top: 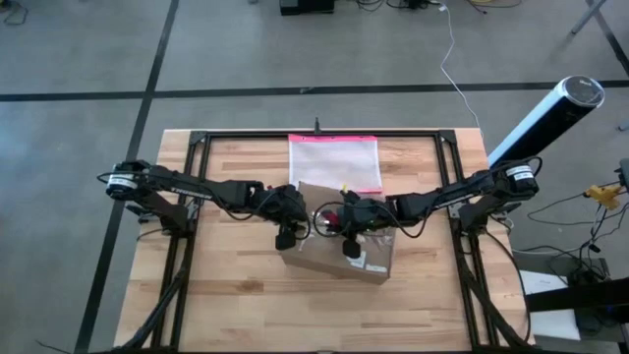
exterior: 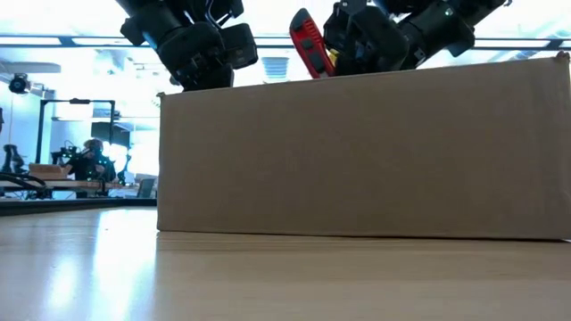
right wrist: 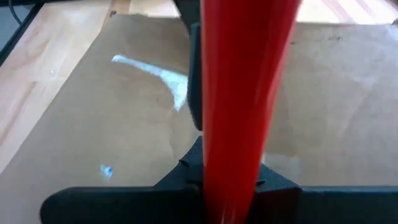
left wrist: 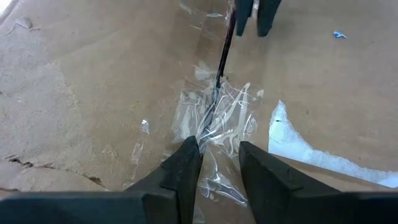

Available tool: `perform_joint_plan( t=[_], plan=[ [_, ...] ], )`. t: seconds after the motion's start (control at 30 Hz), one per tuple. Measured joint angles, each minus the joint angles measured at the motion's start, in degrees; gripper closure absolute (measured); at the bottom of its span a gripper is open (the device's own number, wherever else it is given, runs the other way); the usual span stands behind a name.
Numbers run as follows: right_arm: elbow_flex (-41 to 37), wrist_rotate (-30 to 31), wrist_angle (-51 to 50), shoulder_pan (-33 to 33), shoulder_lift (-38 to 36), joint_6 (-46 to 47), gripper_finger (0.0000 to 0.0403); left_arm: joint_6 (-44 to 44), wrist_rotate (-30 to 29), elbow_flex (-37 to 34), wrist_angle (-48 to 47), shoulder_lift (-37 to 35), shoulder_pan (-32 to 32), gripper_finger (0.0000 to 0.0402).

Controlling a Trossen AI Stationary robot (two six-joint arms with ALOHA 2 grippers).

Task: Unpack boxes
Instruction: Open the cardboard box using the box cutter

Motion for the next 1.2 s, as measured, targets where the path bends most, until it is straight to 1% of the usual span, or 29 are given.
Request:
perform_joint_plan(
  t=[0.17,0.37,0.57,0.73,1.0,1.2],
  plan=[
    [0.00,2.10,-1.62,0.98,-0.23,0.48,0.0398,-0.41,-0.04,0.00,-0.01,0.00,0.00,0.0291],
    [0.00,2.40,-3.63,1.25,-1.11,0.77,0.0398,-0.64,-0.04,0.00,-0.08,0.00,0.00,0.0284],
    [-0.07,4.16,-7.73,1.49,-2.86,0.53,0.0398,-0.66,-0.03,0.02,-0.23,0.00,0.00,0.0287],
    [-0.15,4.78,-8.02,1.80,-2.97,0.16,0.0398,-0.69,-0.11,0.02,-0.41,0.00,0.00,0.0292],
    [-1.42,6.47,-8.41,2.08,-3.15,0.98,0.0398,-0.69,-0.09,0.02,-0.41,0.00,0.00,0.0283],
    [-2.95,6.91,-8.43,2.93,-4.26,2.59,0.0398,-0.66,-0.09,0.02,-0.41,0.00,0.00,0.0292]
  ],
)
